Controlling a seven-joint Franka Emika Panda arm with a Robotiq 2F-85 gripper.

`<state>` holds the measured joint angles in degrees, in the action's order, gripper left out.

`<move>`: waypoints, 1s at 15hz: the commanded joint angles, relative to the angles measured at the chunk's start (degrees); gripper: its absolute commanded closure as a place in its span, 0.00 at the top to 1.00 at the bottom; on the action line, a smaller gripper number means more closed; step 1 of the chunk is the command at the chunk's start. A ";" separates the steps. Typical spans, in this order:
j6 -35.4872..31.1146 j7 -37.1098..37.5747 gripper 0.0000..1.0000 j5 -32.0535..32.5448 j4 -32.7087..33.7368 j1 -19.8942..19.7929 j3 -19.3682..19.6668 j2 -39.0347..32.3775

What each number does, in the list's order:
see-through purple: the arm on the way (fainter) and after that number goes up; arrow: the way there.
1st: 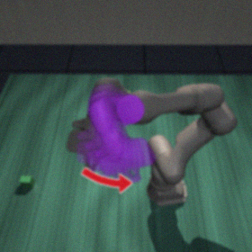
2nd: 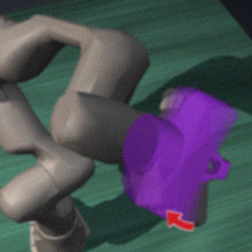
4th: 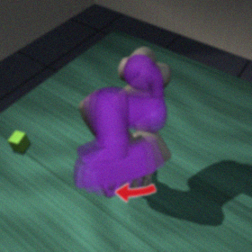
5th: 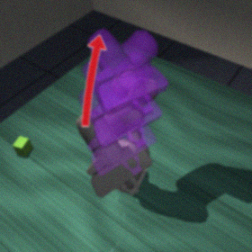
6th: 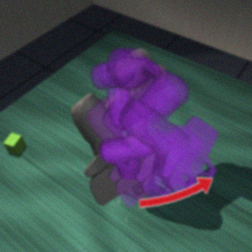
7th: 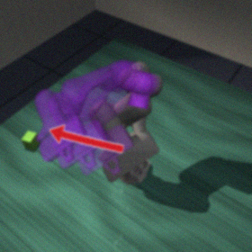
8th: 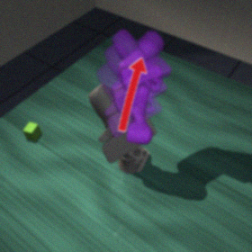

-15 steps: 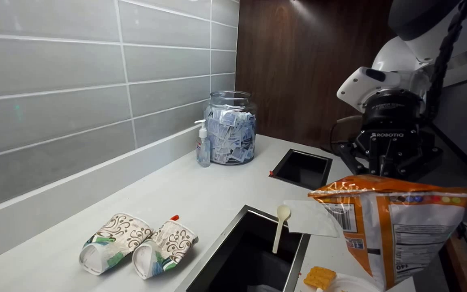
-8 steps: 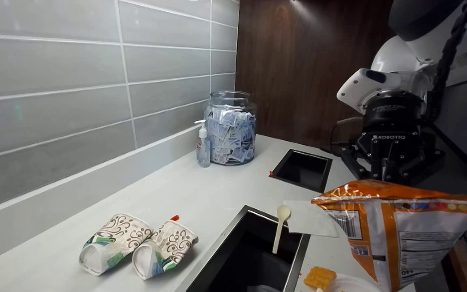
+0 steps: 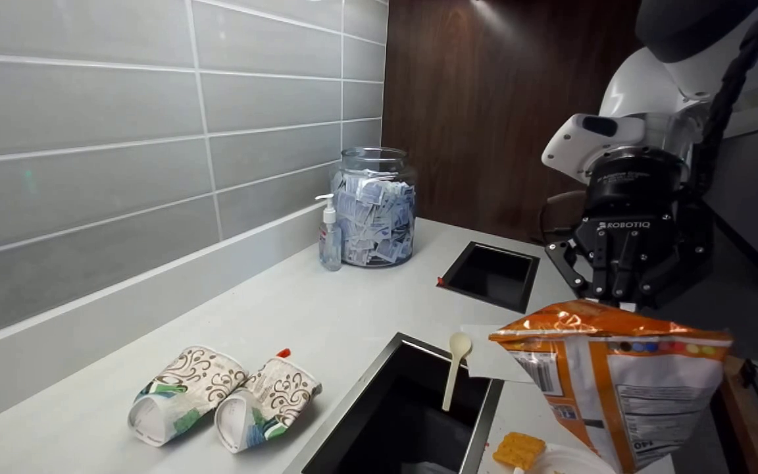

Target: Pour the snacks in the orange packet on the white plate at the front of the counter.

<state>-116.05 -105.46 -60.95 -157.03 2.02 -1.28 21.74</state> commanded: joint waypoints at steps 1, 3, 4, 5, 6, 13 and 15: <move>-7.69 10.17 0.00 3.86 -0.92 0.12 -4.38 2.83; -11.36 17.61 0.00 7.17 -0.99 0.45 -6.13 3.65; -13.25 21.47 0.00 9.11 -0.99 0.64 -6.95 4.09; -14.58 25.67 0.00 11.58 -1.01 0.71 -7.57 4.60; -15.64 29.82 0.00 14.24 -0.97 0.55 -8.20 4.94; -16.15 57.78 0.00 40.66 -0.93 -0.10 -6.27 7.06; -15.03 62.32 0.00 44.43 -0.69 -4.25 -9.03 7.17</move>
<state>-132.58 -50.17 -22.37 -157.07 1.93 -7.89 27.44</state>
